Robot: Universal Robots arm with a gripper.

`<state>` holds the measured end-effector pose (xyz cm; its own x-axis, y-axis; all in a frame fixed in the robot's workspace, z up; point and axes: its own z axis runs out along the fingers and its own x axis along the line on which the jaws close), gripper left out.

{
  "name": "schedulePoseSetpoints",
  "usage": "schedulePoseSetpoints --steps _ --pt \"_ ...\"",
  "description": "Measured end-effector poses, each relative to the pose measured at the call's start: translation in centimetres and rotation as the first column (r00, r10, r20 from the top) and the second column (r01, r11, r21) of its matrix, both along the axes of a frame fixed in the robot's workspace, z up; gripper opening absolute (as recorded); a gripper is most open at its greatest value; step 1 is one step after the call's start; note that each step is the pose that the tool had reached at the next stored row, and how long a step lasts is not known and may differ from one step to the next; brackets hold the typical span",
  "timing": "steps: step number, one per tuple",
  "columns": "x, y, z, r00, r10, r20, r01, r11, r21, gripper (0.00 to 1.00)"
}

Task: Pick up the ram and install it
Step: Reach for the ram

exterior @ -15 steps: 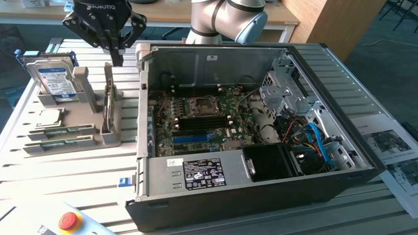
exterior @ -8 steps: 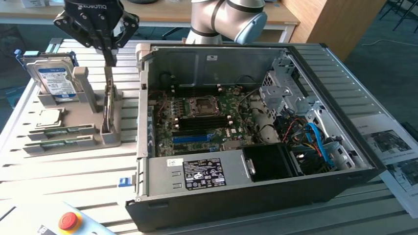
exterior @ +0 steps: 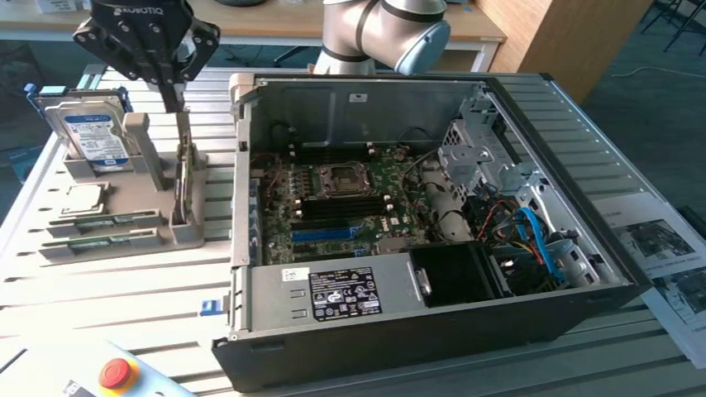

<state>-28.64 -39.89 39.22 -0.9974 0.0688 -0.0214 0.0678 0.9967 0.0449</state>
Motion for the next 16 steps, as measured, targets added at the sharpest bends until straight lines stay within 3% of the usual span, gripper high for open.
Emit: schedulePoseSetpoints --steps 16 --pt "-2.7 0.0 -0.02 1.0 0.0 -0.0001 0.0 1.0 0.0 0.11"
